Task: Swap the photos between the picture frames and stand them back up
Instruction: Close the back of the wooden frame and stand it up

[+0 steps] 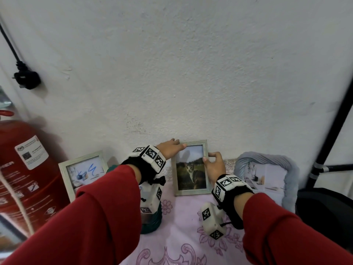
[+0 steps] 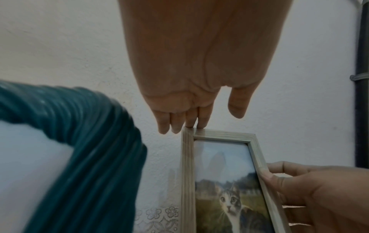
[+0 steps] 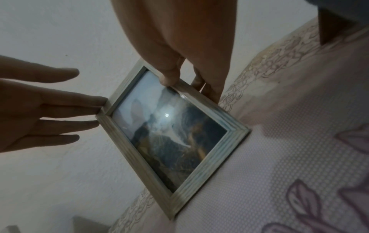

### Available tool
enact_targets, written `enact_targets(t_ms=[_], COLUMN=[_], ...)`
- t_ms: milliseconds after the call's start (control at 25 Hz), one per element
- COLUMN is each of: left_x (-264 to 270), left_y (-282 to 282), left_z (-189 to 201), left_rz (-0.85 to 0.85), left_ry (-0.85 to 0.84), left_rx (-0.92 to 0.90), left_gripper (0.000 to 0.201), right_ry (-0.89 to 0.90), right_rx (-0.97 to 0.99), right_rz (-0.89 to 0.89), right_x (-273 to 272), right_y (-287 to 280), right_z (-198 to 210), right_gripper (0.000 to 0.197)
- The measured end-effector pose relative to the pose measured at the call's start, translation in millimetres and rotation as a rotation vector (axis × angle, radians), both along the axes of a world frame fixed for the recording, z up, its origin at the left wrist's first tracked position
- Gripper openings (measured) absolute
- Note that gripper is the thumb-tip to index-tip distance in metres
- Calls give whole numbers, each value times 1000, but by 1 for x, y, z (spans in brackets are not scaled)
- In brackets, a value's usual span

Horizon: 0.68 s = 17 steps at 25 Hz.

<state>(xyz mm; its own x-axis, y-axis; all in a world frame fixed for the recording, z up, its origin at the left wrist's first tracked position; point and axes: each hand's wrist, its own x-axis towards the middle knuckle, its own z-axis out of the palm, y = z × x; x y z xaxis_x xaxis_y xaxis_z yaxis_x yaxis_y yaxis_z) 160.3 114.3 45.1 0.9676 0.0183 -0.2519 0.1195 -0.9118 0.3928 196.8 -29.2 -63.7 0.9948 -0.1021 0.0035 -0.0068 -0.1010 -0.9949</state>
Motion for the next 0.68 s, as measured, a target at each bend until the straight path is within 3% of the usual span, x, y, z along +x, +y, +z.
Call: enact_targets(t_ms=[120,400,680], left_x=[-2,-21,-62], left_y=[-2,6,33], left_z=[2,17,41], left_rz=[-5,-2,50], left_ry=[-20,-102,-301], left_rx=[-6,-68,-108], left_gripper=[58,56,47], right_ry=[7,-31,-524], right_rx=[-39,-109,-602], right_rz=[-8,118,198], right_x=[-1,-12,-49], right_y=[-5,-9,5], right_z=[6,34,77], right_gripper=[29,60,56])
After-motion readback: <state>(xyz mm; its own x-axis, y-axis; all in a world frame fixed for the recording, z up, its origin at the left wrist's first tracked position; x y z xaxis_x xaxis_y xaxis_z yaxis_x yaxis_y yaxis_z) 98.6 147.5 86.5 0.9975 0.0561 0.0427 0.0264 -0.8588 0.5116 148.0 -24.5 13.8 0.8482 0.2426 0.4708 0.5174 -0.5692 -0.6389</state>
